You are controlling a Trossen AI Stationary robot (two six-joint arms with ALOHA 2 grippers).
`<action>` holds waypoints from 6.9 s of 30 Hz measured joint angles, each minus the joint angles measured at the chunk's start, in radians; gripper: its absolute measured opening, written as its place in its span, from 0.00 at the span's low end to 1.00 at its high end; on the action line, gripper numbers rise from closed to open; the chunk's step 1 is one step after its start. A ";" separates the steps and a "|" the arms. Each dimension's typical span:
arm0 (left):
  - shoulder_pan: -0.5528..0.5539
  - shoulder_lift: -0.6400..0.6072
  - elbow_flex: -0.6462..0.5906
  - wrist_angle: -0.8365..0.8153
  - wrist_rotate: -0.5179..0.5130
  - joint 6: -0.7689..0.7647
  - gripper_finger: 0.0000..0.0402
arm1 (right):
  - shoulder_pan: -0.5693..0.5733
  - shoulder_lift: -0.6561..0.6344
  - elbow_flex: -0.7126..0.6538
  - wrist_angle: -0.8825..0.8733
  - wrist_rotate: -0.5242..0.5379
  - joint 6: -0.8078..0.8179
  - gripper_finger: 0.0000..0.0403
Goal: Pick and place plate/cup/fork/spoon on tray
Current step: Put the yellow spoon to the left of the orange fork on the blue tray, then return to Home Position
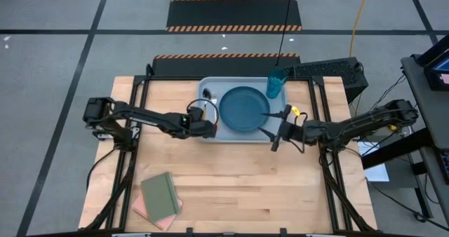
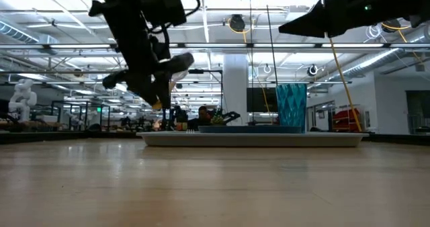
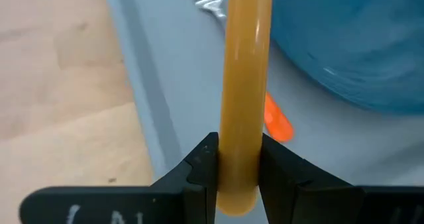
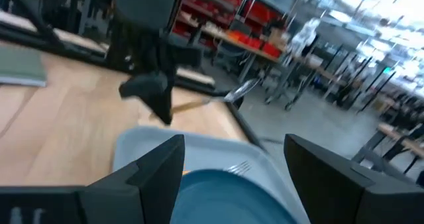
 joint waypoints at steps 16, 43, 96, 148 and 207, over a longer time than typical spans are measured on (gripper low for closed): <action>0.114 0.177 0.016 0.145 0.190 -0.200 0.20 | -0.002 -0.069 -0.049 0.079 -0.002 -0.278 0.63; 0.172 0.193 0.016 0.094 0.254 -0.209 0.24 | -0.002 -0.070 -0.048 0.091 -0.003 -0.292 0.63; -0.389 -0.153 -0.040 0.477 -0.096 0.870 0.33 | 0.085 -0.070 -0.097 -0.021 -0.237 0.275 0.50; -0.321 -1.051 -0.795 0.711 0.140 1.163 0.04 | 0.016 -0.311 -0.380 0.101 -0.409 0.266 0.00; -0.280 -1.058 -0.793 0.691 0.150 1.150 0.01 | -0.205 -0.962 -0.385 -0.548 -0.572 0.373 0.00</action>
